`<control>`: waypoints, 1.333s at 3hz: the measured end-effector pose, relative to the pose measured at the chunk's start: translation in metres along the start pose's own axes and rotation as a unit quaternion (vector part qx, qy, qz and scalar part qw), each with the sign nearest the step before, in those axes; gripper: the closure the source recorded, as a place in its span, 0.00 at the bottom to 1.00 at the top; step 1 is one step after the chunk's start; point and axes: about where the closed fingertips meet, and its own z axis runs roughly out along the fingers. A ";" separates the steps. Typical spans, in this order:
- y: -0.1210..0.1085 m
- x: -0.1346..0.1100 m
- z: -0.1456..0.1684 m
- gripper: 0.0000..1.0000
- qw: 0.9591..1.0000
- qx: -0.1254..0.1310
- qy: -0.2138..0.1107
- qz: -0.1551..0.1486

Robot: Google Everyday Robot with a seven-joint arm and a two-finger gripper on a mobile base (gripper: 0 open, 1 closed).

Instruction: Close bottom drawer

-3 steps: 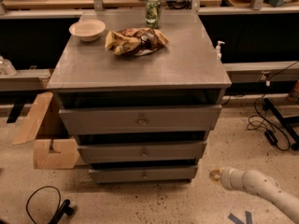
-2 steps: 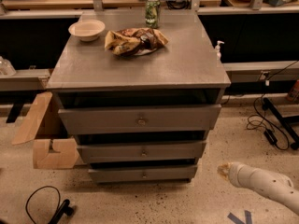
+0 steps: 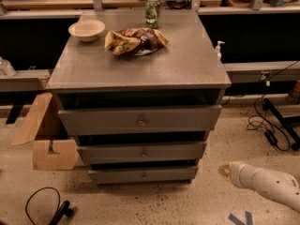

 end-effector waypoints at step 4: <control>-0.051 0.093 -0.174 1.00 0.984 0.104 0.125 -0.067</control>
Offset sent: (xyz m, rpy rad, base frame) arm -0.0365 -0.1223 0.0884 -0.2445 -0.0875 -0.0901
